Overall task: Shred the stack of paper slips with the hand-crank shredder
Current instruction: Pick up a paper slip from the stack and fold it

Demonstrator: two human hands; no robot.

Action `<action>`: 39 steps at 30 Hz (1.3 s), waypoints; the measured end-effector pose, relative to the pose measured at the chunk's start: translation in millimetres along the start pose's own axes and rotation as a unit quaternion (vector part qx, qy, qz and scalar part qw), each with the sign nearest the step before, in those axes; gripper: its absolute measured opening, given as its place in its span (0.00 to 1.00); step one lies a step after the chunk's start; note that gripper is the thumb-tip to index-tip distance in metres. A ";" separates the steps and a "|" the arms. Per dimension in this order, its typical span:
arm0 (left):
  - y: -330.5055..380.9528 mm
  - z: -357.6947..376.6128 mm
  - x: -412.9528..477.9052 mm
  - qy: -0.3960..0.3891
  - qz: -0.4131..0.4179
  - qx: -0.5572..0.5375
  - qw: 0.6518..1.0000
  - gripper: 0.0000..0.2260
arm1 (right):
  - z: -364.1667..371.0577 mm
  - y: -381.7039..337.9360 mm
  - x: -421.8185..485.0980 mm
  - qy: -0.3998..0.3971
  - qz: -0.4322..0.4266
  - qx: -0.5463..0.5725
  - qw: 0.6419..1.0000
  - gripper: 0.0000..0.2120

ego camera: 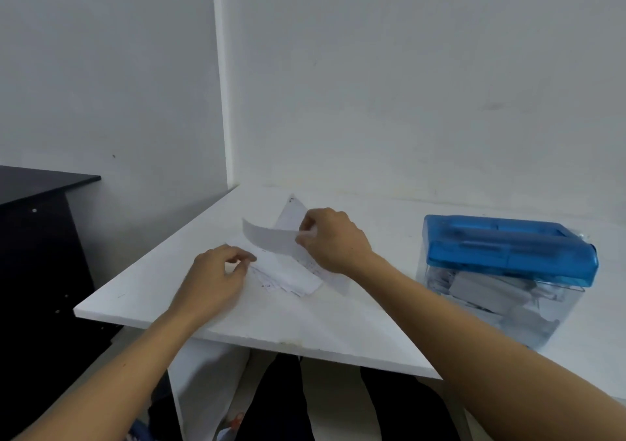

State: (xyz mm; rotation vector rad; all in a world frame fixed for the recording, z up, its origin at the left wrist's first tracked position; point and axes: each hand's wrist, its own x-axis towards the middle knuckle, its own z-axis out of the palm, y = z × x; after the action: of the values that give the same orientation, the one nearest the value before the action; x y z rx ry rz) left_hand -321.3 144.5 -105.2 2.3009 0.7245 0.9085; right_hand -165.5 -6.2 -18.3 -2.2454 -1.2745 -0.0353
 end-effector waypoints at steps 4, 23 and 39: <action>68.3 5.4 19.6 -0.076 -0.192 -0.269 0.941 0.29 | -28.1 -6.6 1.2 0.047 -0.017 0.164 0.985 0.03; 254.9 47.9 63.9 -0.061 -0.175 -0.580 0.794 0.12 | -147.1 66.0 -21.0 0.179 0.103 0.371 0.905 0.10; 306.7 84.6 66.7 -0.026 -0.042 -0.318 0.947 0.13 | -173.2 99.3 -41.4 0.313 0.113 0.421 0.844 0.03</action>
State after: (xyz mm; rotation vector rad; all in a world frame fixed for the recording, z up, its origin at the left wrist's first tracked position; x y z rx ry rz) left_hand -133.6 -51.5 73.7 1.7020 0.4168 0.8792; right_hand -67.2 -160.2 72.2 -1.4035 -0.4948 -0.0925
